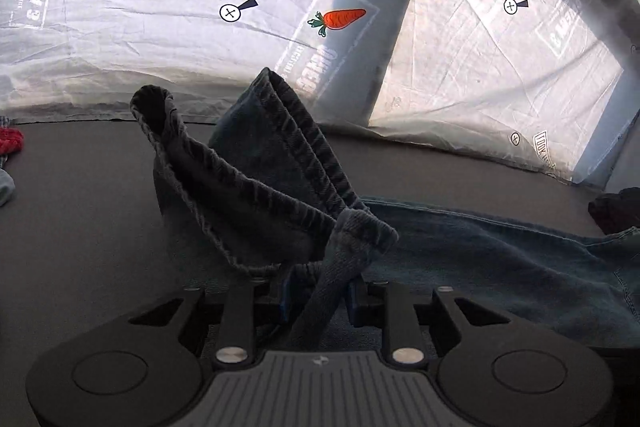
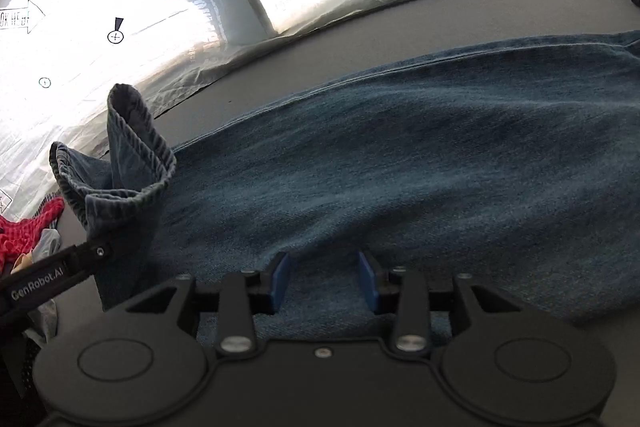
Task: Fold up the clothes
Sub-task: 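Grasp the jeans leg hem with the right tool while the left tool holds the hem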
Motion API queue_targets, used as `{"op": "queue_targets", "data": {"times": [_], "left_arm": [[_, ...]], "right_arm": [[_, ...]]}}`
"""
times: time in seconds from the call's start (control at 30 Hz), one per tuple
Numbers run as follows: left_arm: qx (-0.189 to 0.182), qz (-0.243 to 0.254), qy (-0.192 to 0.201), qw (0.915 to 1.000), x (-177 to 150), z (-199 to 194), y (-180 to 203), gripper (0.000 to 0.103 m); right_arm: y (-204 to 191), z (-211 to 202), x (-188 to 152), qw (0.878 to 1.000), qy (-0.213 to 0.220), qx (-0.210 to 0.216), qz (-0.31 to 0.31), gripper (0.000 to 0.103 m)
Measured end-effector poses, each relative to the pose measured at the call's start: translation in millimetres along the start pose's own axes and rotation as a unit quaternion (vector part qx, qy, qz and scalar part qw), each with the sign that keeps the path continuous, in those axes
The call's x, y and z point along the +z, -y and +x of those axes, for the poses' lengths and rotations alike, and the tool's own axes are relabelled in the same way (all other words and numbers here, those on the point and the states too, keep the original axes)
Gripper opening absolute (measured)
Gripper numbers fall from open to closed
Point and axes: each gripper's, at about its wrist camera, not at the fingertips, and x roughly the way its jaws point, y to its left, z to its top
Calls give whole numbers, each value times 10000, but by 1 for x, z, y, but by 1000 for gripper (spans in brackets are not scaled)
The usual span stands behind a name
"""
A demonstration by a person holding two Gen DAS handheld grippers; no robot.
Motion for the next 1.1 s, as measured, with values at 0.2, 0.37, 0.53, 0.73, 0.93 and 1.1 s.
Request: {"op": "queue_targets", "data": {"times": [0.2,0.37,0.53,0.73,0.93,1.1], "left_arm": [[-616,-60,-195,9979,-14,-11,-5,51],[-628,-532,42,9966,-22,-38,-26,60],[-91,-952,170,9953,-21,-45,-61,60],[376,-1141,-171,9926,-24,-26,-81,60],[485,-1301,-457,9893,-31,-15,-83,60],[519,-1277,-530,9890,-28,-14,-81,62]], "right_arm": [[36,-4,-5,9902,-80,677,1223,38],[22,-7,-1,9928,-259,468,1071,41],[-3,-13,7,9977,-126,417,524,43],[-46,-10,20,9945,7,1043,-127,21],[-61,29,29,9896,-490,1341,200,40],[-60,50,32,9905,-622,1200,261,57]]}}
